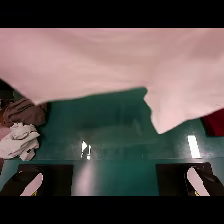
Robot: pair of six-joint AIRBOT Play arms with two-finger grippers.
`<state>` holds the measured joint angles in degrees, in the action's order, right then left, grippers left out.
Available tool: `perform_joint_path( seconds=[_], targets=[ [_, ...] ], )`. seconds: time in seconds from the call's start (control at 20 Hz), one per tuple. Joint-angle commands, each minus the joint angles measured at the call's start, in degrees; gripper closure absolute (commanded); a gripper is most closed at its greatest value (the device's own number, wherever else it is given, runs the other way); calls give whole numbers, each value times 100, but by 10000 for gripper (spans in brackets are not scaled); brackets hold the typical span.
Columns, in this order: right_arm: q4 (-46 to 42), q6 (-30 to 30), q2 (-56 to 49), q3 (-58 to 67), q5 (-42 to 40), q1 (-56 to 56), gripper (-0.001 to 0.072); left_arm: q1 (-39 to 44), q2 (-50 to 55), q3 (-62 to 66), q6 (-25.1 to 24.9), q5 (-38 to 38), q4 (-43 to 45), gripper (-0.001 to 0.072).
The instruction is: Fold the shirts.
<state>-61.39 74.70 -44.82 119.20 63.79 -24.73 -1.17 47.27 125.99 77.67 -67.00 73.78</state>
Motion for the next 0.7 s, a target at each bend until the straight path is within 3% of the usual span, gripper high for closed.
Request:
perform_joint_path(
  seconds=[0.0,0.1,0.35,0.5,0.65],
  targets=[
    [-638,243,-46,245,535,-4,697,-7,-42,-111,208,-404,101,682],
    [-612,372,-236,-127,909,-4,697,-7,-42,-940,236,-664,114,682],
    [-579,682,-1770,-800,2876,72,697,-7,706,-3394,315,-1108,-4,682],
    [-634,833,-2778,-1307,3058,472,697,-7,1585,-4249,267,-881,-411,682],
    [-789,887,-3792,-1768,2621,986,697,-7,2634,-4391,26,-240,-621,682]
  ],
)
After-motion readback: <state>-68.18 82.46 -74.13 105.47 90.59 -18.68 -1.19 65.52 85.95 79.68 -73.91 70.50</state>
